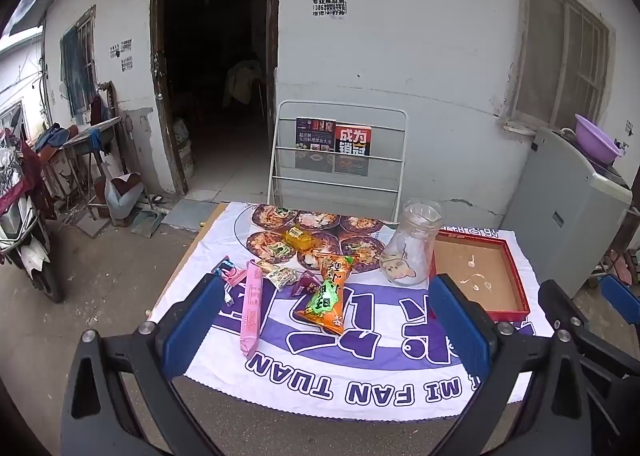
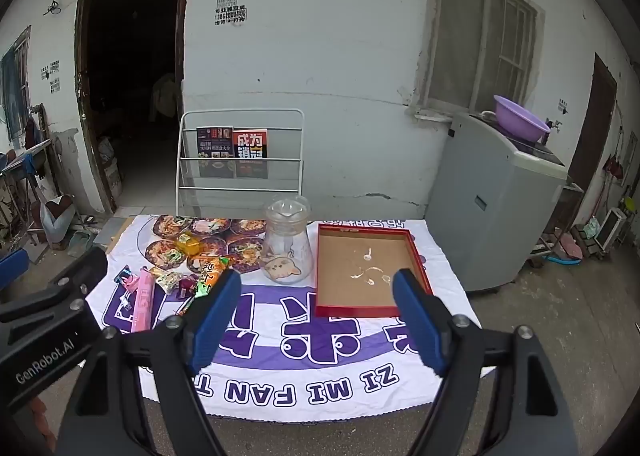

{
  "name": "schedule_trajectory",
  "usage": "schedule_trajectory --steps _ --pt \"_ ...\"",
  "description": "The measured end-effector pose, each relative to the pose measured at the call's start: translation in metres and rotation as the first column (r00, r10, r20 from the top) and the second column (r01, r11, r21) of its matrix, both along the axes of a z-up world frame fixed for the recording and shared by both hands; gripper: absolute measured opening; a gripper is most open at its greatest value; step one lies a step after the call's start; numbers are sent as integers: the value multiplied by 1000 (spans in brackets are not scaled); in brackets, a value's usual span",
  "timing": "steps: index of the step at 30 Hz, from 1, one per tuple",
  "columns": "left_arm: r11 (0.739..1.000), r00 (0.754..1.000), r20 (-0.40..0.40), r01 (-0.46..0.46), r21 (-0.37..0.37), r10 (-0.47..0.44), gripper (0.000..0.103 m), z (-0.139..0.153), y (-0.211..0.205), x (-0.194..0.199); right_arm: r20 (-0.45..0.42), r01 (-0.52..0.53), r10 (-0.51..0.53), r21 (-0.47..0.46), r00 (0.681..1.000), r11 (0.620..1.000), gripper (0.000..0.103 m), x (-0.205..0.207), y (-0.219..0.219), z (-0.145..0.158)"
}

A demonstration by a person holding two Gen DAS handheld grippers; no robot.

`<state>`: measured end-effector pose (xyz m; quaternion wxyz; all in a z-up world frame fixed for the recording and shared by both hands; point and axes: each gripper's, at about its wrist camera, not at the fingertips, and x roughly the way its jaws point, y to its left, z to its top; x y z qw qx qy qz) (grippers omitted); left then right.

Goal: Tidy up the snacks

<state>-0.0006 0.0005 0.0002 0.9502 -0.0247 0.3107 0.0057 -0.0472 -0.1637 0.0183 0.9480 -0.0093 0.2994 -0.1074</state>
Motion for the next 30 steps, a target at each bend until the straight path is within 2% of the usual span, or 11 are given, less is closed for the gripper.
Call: schedule_trajectory --steps 11,30 --pt "999 1000 11 5 -43 -5 103 2 6 -3 9 0 0 -2 1000 1000 78 -4 0 6" --pt "999 1000 7 17 -47 -16 103 4 6 -6 11 0 0 -12 1000 1000 78 -8 0 4"
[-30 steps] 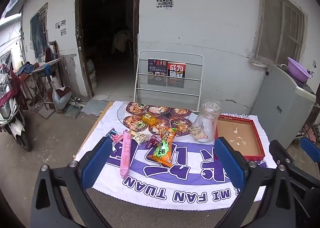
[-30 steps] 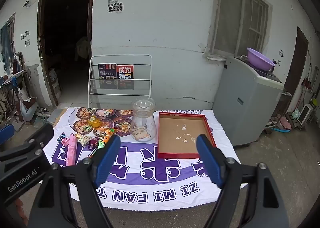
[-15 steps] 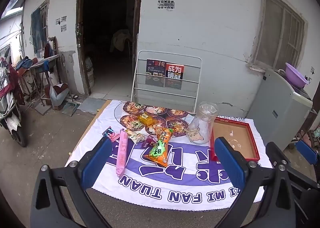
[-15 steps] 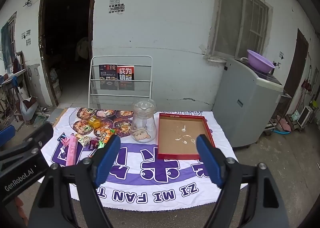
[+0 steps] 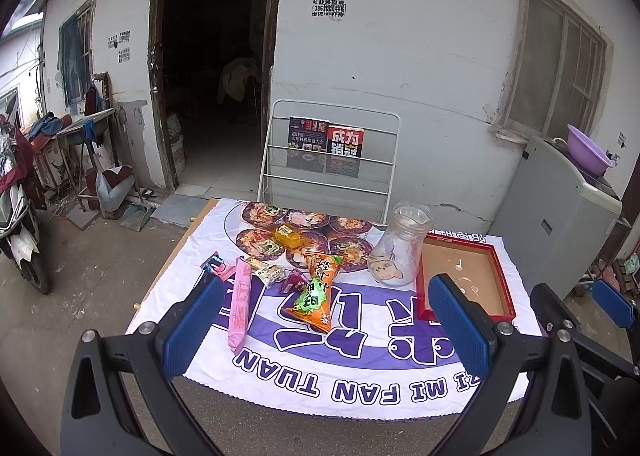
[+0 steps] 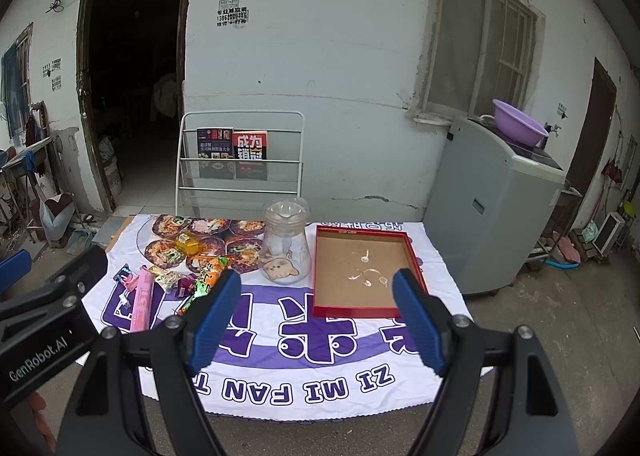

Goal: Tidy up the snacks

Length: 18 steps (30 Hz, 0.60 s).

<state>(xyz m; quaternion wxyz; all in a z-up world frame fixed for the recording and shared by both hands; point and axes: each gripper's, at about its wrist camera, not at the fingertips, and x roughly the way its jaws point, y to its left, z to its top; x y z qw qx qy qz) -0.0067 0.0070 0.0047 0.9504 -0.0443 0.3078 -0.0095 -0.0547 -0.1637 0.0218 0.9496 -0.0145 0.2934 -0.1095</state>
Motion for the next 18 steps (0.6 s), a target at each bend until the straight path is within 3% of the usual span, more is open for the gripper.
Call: schedule_trajectory --steps 18 --pt "1000 1000 6 10 14 -10 103 1 -18 8 3 7 -7 -9 1000 1000 78 -1 -11 9"
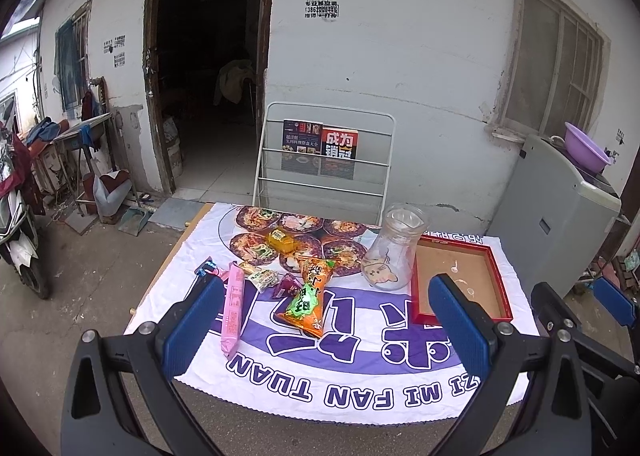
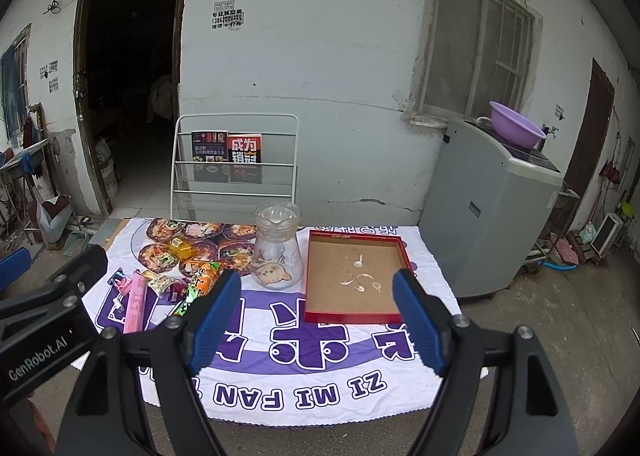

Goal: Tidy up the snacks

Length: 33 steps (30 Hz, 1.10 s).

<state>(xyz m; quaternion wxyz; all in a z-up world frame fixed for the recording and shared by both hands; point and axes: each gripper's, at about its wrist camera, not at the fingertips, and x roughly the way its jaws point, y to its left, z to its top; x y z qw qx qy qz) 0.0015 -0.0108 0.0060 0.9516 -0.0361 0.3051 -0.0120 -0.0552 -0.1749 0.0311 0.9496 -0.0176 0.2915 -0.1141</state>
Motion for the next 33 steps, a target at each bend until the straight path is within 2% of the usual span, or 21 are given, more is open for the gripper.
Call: schedule_trajectory --steps 33 --pt "997 997 -4 -73 11 73 103 1 -40 19 5 -74 73 23 997 997 78 40 -50 -15"
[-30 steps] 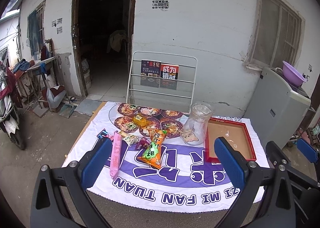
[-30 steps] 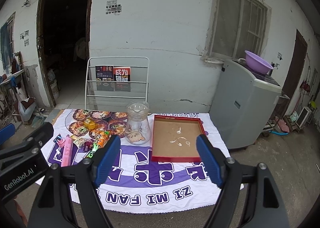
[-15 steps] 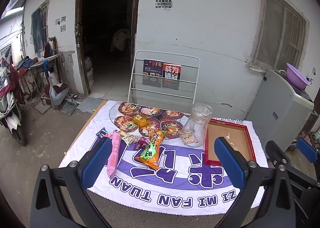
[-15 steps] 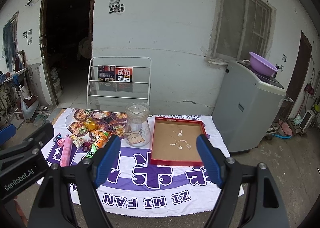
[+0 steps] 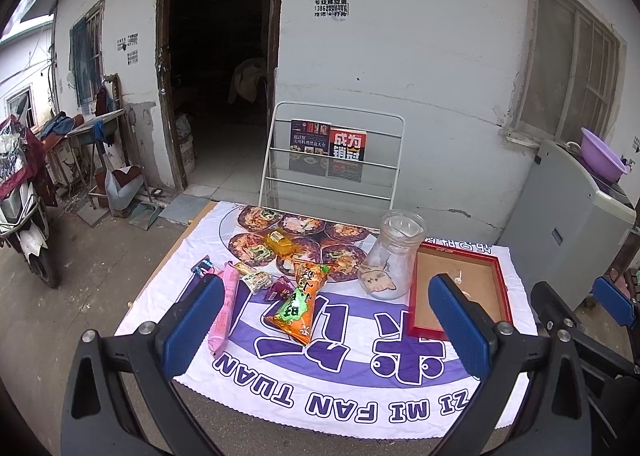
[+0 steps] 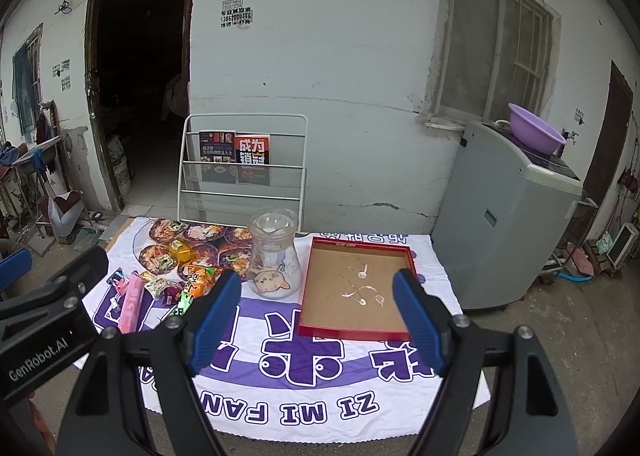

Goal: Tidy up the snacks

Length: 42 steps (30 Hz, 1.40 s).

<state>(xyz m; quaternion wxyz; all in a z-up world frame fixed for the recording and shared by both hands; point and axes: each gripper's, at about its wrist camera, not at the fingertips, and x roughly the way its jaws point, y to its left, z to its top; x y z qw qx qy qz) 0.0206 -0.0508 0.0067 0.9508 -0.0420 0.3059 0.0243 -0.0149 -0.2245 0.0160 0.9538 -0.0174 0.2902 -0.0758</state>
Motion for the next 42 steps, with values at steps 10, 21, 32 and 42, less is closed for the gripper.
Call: schedule_trajectory --steps 10,21,32,42 --pt "1000 999 31 16 8 -16 103 6 -9 23 37 27 -28 9 999 1000 78 18 -8 1" --pt "999 997 67 44 -14 -43 103 8 21 82 76 65 -64 -19 995 998 78 74 22 7" --pt "989 988 29 151 -2 -151 103 -17 87 181 80 170 -167 -33 983 985 78 156 97 -15" --pt "987 984 -76 162 20 -160 103 -73 150 238 -8 163 -164 -42 986 986 78 213 169 -64"
